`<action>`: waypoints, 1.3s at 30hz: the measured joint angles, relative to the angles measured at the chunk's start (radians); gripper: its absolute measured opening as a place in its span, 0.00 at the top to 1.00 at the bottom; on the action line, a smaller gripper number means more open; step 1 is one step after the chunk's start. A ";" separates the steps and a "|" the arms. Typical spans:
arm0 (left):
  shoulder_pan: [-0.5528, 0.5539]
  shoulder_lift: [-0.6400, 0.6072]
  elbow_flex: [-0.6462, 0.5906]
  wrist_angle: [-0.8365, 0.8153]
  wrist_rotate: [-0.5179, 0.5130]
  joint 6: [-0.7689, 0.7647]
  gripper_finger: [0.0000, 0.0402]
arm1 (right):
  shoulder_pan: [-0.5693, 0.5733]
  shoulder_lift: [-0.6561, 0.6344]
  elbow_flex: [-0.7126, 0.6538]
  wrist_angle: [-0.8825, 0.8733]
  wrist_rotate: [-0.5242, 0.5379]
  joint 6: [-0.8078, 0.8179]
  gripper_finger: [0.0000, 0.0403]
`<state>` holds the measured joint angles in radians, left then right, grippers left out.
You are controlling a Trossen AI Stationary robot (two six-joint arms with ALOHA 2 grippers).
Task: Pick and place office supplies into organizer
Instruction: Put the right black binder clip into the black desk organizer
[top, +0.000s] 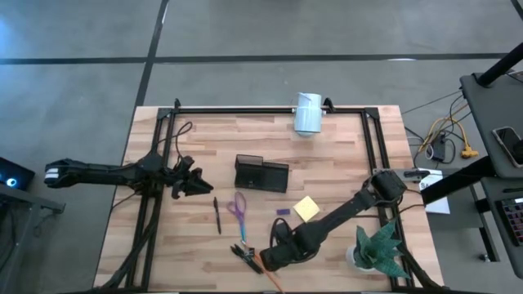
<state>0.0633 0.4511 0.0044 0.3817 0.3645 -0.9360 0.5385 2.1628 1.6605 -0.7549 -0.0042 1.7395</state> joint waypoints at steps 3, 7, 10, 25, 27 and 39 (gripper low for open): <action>0.000 0.000 0.000 0.000 0.001 0.000 0.67 | 0.000 0.000 -0.023 0.005 -0.004 0.004 0.47; 0.000 -0.001 0.000 0.000 0.002 0.000 0.67 | 0.000 0.000 -0.053 0.039 -0.043 0.000 0.51; 0.000 -0.002 0.000 0.000 0.003 0.000 0.67 | 0.000 0.000 -0.055 0.060 -0.045 -0.011 0.53; 0.000 0.005 0.000 -0.001 0.003 0.000 0.67 | -0.002 0.000 -0.058 0.091 -0.045 -0.038 0.75; 0.000 0.005 0.000 -0.001 0.004 0.000 0.67 | -0.002 0.000 -0.058 0.089 -0.044 -0.038 0.79; 0.000 0.005 0.000 -0.001 0.004 0.000 0.67 | -0.004 0.000 -0.041 0.087 0.097 -0.061 0.98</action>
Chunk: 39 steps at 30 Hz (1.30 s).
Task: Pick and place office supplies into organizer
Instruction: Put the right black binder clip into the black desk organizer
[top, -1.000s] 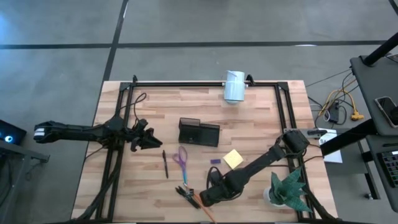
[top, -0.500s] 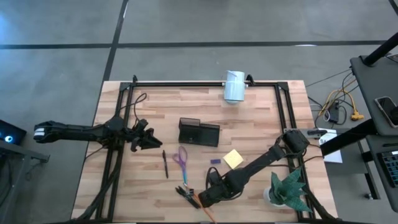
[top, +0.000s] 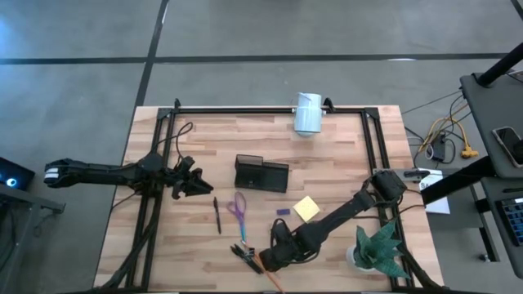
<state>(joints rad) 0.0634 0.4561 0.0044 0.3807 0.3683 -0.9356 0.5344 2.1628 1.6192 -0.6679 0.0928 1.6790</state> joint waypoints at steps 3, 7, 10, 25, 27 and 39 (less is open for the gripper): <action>0.000 0.000 0.000 0.000 0.000 0.000 0.67 | -0.016 0.000 0.042 -0.008 0.106 -0.056 0.98; 0.000 0.000 0.000 0.000 0.000 0.008 0.67 | -0.071 0.000 0.124 -0.069 0.227 -0.177 0.98; 0.000 0.000 0.000 0.000 0.000 0.008 0.67 | -0.141 0.000 0.164 -0.087 0.272 -0.279 0.98; 0.000 0.000 0.000 0.000 0.000 0.009 0.67 | -0.409 0.000 0.187 -0.032 0.275 -0.532 0.98; 0.000 0.000 0.000 0.000 0.000 0.009 0.67 | -0.422 0.000 0.187 -0.024 0.270 -0.535 0.98; 0.000 0.002 0.000 -0.001 -0.001 0.059 0.67 | -0.501 0.030 0.152 0.102 0.098 -0.520 0.98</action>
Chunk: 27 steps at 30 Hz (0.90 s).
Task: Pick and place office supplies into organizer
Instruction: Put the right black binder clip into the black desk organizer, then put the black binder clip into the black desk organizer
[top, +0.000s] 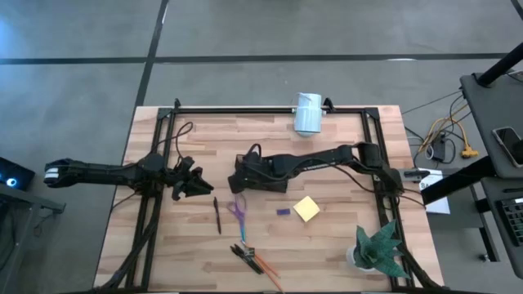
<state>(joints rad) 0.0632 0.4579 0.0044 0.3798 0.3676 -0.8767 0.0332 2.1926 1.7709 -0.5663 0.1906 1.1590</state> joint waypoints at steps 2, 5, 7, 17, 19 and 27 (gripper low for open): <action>0.000 0.000 0.000 0.000 0.000 0.000 0.67 | -0.003 0.021 -0.001 0.004 -0.020 0.026 0.98; 0.000 0.000 0.000 0.000 0.000 0.000 0.67 | 0.002 0.049 0.010 0.011 0.000 0.048 0.98; 0.000 0.000 0.000 0.000 0.000 -0.001 0.67 | 0.013 0.064 0.017 0.012 0.044 0.066 0.98; 0.000 0.000 0.000 0.001 0.000 -0.002 0.67 | 0.046 0.066 0.023 0.026 0.097 0.095 0.74; 0.000 0.000 0.000 0.001 0.000 -0.002 0.67 | 0.064 0.065 0.032 0.028 0.099 0.045 0.67; 0.000 0.001 0.000 0.001 0.000 -0.002 0.67 | 0.227 0.057 0.237 -0.161 0.104 -0.411 0.58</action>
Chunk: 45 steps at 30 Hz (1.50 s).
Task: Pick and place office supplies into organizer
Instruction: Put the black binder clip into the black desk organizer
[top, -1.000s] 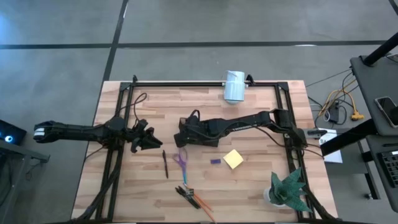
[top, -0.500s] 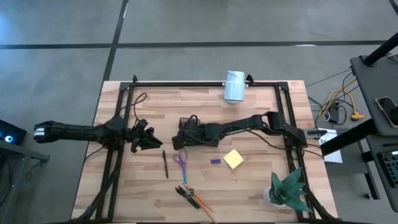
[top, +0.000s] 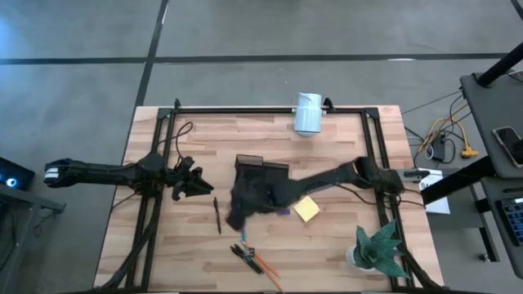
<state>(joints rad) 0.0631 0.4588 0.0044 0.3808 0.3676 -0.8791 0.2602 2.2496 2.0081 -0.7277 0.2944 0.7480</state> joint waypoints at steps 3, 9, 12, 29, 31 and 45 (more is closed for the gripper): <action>0.000 0.005 0.000 0.000 0.000 0.000 0.67 | 0.068 0.007 0.037 -0.087 -0.023 -0.118 0.58; 0.000 0.023 0.000 0.000 0.000 0.000 0.67 | 0.163 0.011 0.028 -0.082 -0.115 -0.238 0.58; 0.000 0.038 0.000 -0.001 0.000 0.000 0.67 | 0.165 0.036 0.024 -0.084 -0.131 -0.268 0.56; 0.000 0.071 0.000 -0.002 0.001 -0.003 0.67 | 0.141 0.155 0.110 -0.063 -0.322 -0.583 0.51; 0.000 0.073 0.000 -0.002 0.001 -0.003 0.67 | 0.138 0.156 0.104 -0.056 -0.329 -0.584 0.51; 0.000 0.085 0.000 0.000 0.001 -0.003 0.67 | 0.132 0.211 0.098 -0.010 -0.393 -0.565 0.51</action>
<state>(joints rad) 0.0632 0.5434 0.0044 0.3812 0.3687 -0.8825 0.3923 2.4606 2.1061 -0.7376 -0.0982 0.1832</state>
